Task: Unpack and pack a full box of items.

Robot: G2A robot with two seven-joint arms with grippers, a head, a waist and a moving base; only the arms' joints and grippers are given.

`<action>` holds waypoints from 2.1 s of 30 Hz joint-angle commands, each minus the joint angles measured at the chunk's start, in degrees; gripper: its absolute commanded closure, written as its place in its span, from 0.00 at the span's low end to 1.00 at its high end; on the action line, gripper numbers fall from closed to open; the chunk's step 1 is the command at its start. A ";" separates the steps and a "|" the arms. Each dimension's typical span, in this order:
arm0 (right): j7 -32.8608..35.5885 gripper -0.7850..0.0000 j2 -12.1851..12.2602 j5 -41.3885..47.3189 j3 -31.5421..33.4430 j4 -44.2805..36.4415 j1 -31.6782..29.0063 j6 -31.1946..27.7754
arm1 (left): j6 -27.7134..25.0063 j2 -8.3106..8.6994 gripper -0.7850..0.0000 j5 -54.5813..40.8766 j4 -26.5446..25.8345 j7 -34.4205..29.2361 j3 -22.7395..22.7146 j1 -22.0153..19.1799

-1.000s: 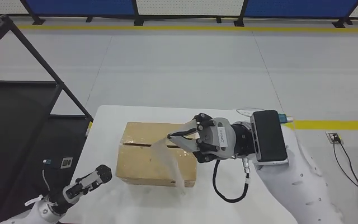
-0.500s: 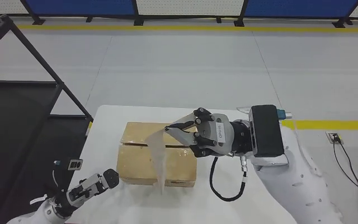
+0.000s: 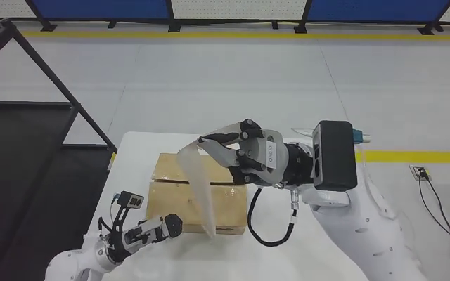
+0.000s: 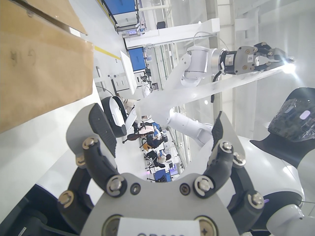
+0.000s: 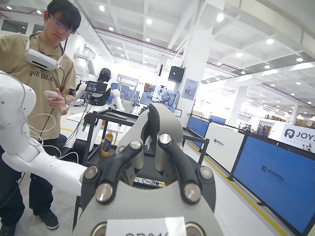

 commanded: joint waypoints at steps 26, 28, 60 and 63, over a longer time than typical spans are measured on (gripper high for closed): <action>-1.79 1.00 -2.00 -0.25 1.52 3.76 0.51 -1.51 | -3.09 -1.11 1.00 2.40 3.10 4.90 7.21 -5.60; -1.99 1.00 -2.06 -0.34 1.87 3.94 0.32 -1.86 | -2.97 -1.01 1.00 2.17 2.75 4.65 6.67 -5.34; -3.24 1.00 -4.39 -0.91 2.01 3.41 1.83 -0.80 | -8.24 -2.57 0.13 3.72 2.34 12.22 12.85 -6.25; -3.32 1.00 -4.62 -0.88 1.92 3.49 1.90 -0.65 | -8.57 -2.77 0.23 4.02 2.01 12.24 13.90 -6.64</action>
